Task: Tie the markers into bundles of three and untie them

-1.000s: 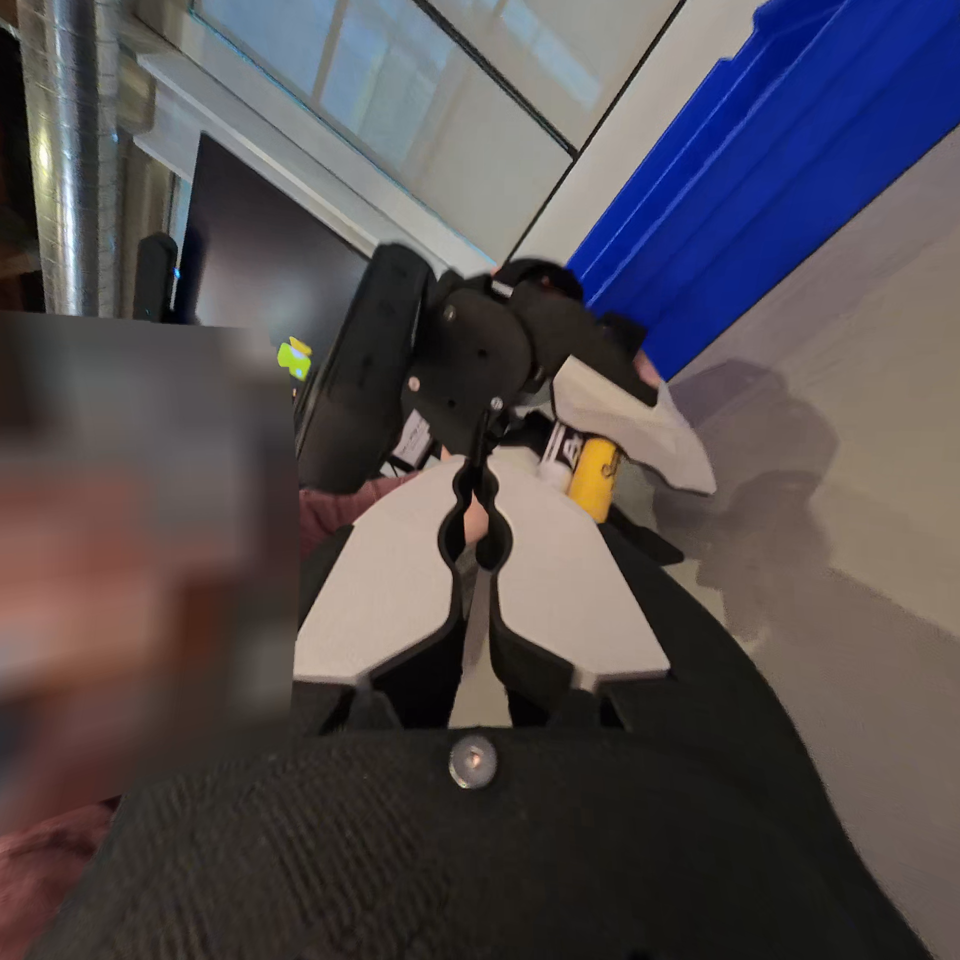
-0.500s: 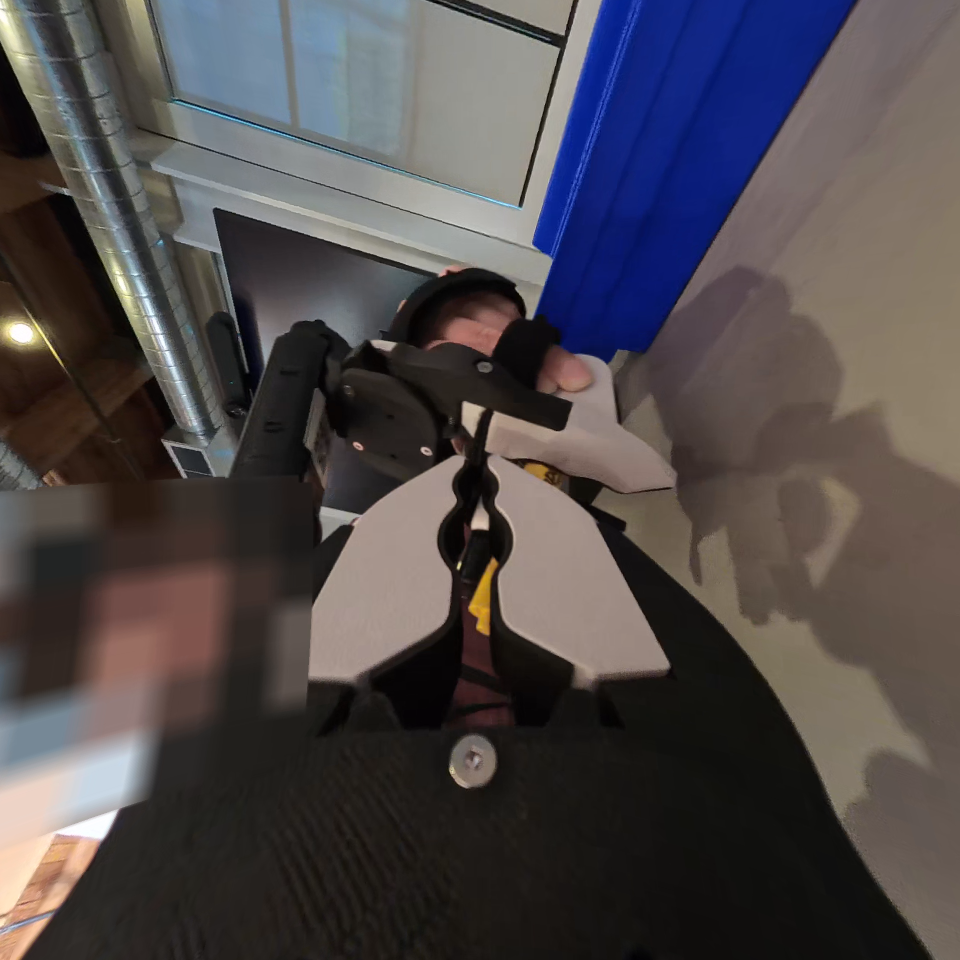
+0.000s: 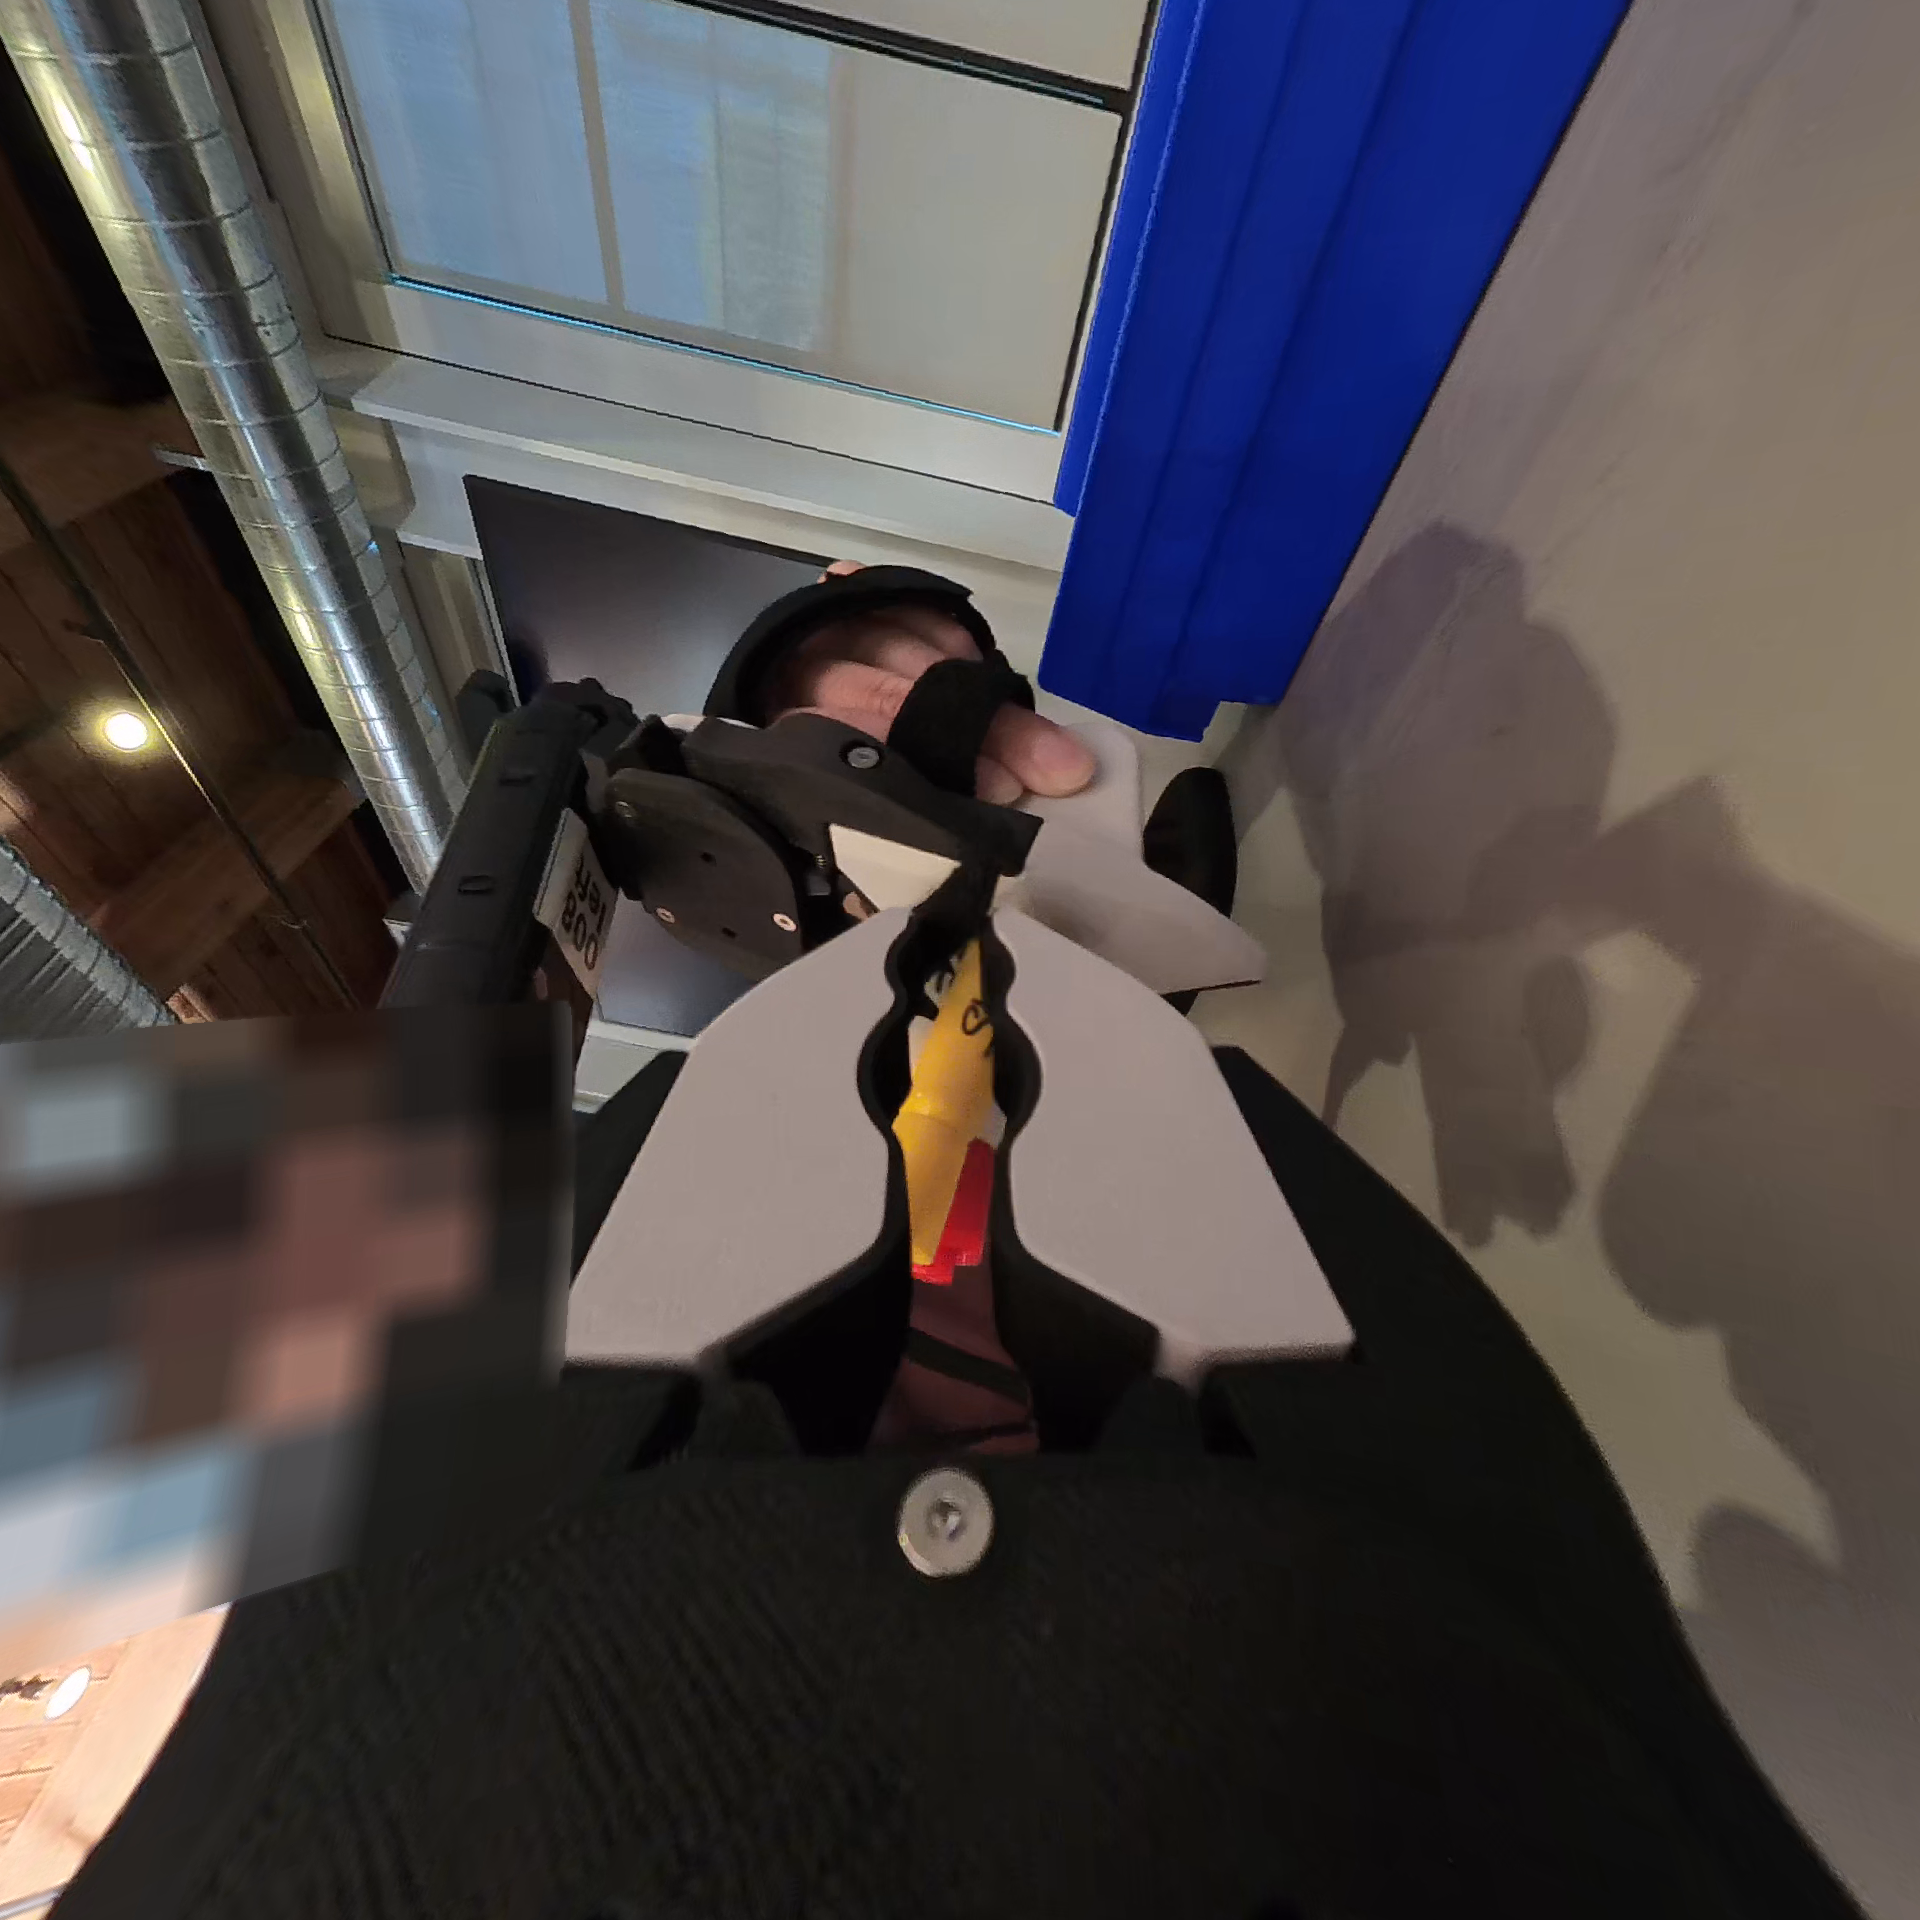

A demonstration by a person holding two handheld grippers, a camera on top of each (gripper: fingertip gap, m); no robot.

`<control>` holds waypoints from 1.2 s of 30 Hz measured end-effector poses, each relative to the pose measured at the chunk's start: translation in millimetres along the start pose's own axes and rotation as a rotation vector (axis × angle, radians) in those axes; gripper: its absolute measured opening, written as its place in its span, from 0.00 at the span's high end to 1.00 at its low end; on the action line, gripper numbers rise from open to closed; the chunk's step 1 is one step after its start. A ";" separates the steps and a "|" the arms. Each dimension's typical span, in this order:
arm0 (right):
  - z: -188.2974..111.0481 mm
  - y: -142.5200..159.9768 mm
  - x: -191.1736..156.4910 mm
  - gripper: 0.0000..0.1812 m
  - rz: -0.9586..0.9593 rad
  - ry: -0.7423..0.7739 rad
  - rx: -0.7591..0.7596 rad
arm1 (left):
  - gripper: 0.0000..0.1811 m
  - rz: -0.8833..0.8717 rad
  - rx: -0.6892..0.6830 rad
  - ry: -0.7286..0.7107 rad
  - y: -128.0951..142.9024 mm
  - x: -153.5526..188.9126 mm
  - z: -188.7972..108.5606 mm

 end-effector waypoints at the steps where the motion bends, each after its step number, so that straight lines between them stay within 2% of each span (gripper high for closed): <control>1: 0.9 1.1 1.3 0.93 0.004 0.006 -0.007 | 0.77 -0.001 0.001 -0.001 0.1 -0.1 -0.3; 12: 7.1 4.7 8.9 0.81 0.029 0.025 -0.028 | 0.77 -0.002 0.018 0.001 -0.7 0.2 -3.2; 19: 1.7 2.5 10.2 0.78 0.013 0.058 -0.012 | 0.77 -0.010 0.021 0.021 -0.2 1.8 -2.7; 27: -10.9 2.9 32.2 0.76 -0.041 0.152 0.014 | 0.77 -0.063 -0.064 0.105 14.6 3.5 14.6; 29: -15.6 4.9 36.5 0.77 -0.117 0.174 0.026 | 0.77 -0.073 -0.066 0.114 17.4 1.7 17.6; 31: -22.1 10.3 37.1 0.79 -0.292 0.206 0.030 | 0.77 -0.082 -0.064 0.114 19.8 -0.4 17.9; 34: -37.8 28.4 24.7 0.86 -0.753 0.242 0.032 | 0.77 -0.083 -0.072 0.123 25.6 -0.4 16.1; 35: -46.3 33.7 23.7 0.90 -0.895 0.312 0.035 | 0.77 -0.100 -0.071 0.127 27.0 -0.8 14.9; 36: -56.3 33.0 23.6 0.88 -0.999 0.409 0.065 | 0.77 -0.110 -0.052 0.173 25.4 5.0 13.2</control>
Point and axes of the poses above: each gripper's, where its closed fingertips meet, z out along the fingers, y out of its underside, x = y × z across the jaws, the point moved 2 cm from there along -z, back along the fingers, and after that the axes turned 3 degrees about z, right-handed, at the moved point
